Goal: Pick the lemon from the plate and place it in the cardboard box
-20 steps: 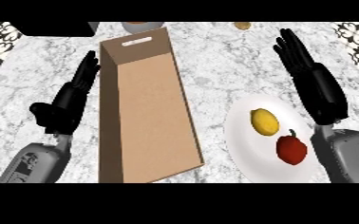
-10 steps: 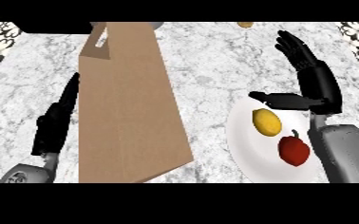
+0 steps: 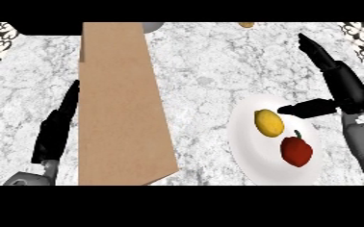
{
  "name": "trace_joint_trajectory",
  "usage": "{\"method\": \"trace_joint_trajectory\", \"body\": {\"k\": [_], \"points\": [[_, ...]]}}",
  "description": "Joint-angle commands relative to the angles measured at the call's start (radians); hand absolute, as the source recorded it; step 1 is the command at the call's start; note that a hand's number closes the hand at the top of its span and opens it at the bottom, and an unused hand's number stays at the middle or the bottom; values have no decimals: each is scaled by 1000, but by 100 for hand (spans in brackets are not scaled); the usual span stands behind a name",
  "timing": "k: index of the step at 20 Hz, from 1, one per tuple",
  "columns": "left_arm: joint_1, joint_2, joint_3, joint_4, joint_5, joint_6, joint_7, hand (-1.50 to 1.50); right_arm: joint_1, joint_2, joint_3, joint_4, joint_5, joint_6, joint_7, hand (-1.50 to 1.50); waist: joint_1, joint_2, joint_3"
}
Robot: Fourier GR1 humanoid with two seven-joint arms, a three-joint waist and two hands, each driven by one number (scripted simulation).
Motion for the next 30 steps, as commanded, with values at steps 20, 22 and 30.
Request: {"method": "trace_joint_trajectory", "body": {"k": [20,22,30], "points": [[48,-18,76,-69,-48,-60,43,0,21,-165,234,-307,279,495,547,-150,-7,-1,0],[62,-47,71,-50,-65,-57,19,0,19,-115,265,-318,334,489,586,-150,-5,-1,0],[27,-122,101,58,-121,-91,-58,0,30,-28,241,-255,456,532,572,-150,-6,1,0]]}}
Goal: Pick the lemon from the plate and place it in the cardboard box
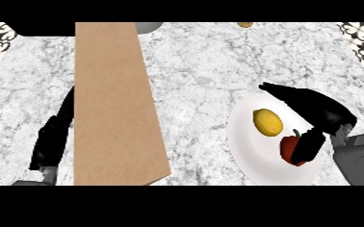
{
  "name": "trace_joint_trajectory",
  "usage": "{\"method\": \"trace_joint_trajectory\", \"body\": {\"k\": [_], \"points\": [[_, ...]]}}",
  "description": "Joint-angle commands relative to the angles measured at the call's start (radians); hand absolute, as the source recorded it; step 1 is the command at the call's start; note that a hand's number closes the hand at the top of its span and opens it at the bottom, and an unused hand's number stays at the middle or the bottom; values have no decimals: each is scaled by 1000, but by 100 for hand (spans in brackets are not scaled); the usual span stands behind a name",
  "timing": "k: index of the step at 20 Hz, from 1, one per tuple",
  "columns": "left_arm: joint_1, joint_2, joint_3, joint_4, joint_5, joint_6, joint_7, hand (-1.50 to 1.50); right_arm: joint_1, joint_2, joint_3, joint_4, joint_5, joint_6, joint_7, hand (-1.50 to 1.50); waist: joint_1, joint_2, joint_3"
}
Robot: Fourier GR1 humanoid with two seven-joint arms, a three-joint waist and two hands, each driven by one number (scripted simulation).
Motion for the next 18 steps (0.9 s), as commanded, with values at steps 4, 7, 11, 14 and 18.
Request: {"method": "trace_joint_trajectory", "body": {"k": [4,7,11,14,18], "points": [[-47,-44,32,16,-57,-30,42,0,-18,115,-23,51,121,24,22,-150,1,1,0],[-28,-54,60,31,-54,-65,1,0,-38,126,-50,146,167,16,-92,-150,3,1,0],[32,-72,59,-89,-104,-60,63,0,4,145,-88,97,198,51,-100,-150,2,0,0],[-19,-48,89,-122,-84,-96,141,0,-6,135,-113,105,211,56,-116,-150,1,0,0],[45,-87,113,-62,-85,-119,15,0,0,184,-111,219,290,-28,-214,-150,4,1,0]]}}
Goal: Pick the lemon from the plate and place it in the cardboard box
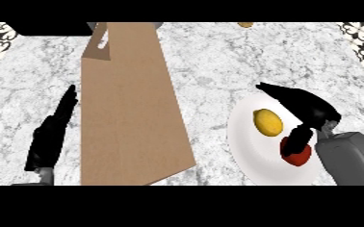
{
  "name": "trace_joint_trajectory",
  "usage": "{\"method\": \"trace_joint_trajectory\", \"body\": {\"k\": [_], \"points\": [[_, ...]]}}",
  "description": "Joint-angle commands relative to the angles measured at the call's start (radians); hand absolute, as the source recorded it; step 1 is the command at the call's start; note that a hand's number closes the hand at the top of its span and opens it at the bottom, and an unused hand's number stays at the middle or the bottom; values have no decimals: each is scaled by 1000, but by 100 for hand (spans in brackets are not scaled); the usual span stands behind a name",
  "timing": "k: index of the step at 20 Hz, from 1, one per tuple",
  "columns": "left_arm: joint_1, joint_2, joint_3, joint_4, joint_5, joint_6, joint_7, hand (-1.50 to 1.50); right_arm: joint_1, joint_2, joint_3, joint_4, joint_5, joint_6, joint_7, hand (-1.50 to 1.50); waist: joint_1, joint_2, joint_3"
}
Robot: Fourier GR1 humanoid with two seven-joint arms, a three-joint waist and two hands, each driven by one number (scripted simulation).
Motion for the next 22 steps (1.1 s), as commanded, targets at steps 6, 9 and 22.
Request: {"method": "trace_joint_trajectory", "body": {"k": [6,9,22], "points": [[-49,-28,67,18,-22,-55,37,0,97,52,-13,-54,99,1,-43,-150,-3,0,0],[12,-72,19,-54,-73,-33,43,0,40,78,-15,74,148,-34,-82,-150,1,0,0],[-1,-109,60,-1,-109,-47,-17,0,5,111,-31,102,242,-99,-163,150,3,1,0]]}}
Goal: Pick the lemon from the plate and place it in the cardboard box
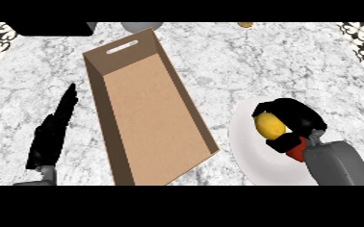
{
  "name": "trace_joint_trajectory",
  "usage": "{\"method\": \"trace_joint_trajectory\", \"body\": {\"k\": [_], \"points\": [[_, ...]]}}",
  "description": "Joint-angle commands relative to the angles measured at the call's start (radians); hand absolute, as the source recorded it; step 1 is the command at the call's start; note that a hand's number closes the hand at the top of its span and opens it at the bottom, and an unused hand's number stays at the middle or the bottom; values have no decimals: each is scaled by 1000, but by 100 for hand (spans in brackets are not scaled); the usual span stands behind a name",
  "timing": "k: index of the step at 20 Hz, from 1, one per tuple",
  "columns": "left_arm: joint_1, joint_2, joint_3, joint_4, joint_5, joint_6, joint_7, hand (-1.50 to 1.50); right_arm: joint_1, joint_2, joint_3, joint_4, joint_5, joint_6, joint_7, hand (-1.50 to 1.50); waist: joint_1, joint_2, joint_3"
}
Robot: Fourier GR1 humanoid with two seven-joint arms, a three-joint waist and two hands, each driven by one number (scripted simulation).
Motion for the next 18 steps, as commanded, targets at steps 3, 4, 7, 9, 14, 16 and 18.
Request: {"method": "trace_joint_trajectory", "body": {"k": [3,4,7,9,14,16,18], "points": [[-37,-7,4,22,-6,-8,12,0,-109,5,-5,75,108,-162,-34,150,6,3,1],[22,14,35,16,19,-33,-50,0,8,7,24,6,133,-222,-56,150,1,1,1],[-40,-13,12,21,-16,-15,29,0,-16,-11,-15,-11,123,-208,-91,150,-3,1,1],[-26,-16,19,-15,-18,-7,36,0,-41,50,-6,-12,133,-244,-63,150,0,1,1],[-5,-9,38,11,-8,-10,16,0,159,101,24,-270,259,-265,255,150,-40,-10,-2],[6,-15,25,-29,-33,13,40,0,240,161,55,-321,340,-315,386,150,-54,-16,-2],[33,-11,53,46,0,-8,-43,0,315,193,119,-456,401,-307,469,150,-49,-11,-4]]}}
